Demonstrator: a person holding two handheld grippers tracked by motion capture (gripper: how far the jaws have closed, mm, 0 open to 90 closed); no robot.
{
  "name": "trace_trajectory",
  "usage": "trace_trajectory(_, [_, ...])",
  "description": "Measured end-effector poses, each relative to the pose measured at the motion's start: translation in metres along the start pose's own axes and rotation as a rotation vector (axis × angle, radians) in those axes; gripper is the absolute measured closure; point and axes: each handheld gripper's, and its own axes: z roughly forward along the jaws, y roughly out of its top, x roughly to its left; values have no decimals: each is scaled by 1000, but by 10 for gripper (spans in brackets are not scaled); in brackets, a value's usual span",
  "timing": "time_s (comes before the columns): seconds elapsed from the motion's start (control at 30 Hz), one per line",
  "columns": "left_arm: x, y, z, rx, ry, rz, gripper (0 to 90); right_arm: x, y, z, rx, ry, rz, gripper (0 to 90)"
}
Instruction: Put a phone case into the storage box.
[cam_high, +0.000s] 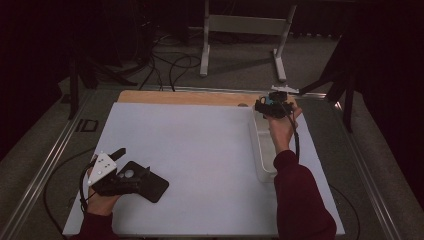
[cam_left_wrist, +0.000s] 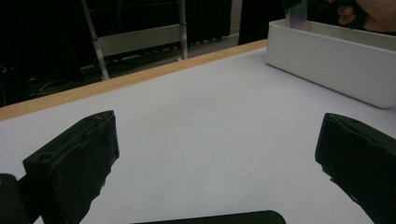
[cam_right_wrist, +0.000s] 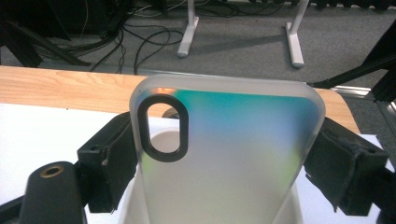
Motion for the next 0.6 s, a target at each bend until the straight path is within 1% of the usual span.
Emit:
trace_trajectory(0.33, [-1,1,-1,-4,-3,-2,0,0,-4,8,46,-17,15,163])
trace_trajectory(0.4, [-1,1,-1,-5,-3,-3,0,0,-5,10,47,-14,13,164])
trace_trajectory(0.43, [-1,1,-1,-5,-2,-4,0,0,-5,10,46,-19,12,164])
trace_trajectory(0.47, [0,1,-1,-5,-3,-4,0,0,-5,11,49,-22,15,163])
trace_trajectory(0.5, [0,1,-1,-4,-4,-4,0,-1,-6,12,60,-14,21,163])
trace_trajectory(0.57, [0,1,-1,-5,-4,-4,0,-2,-7,14,69,-22,24,163])
trace_trajectory(0.6, [0,1,-1,-6,-4,-5,0,-2,-7,15,66,-19,27,162])
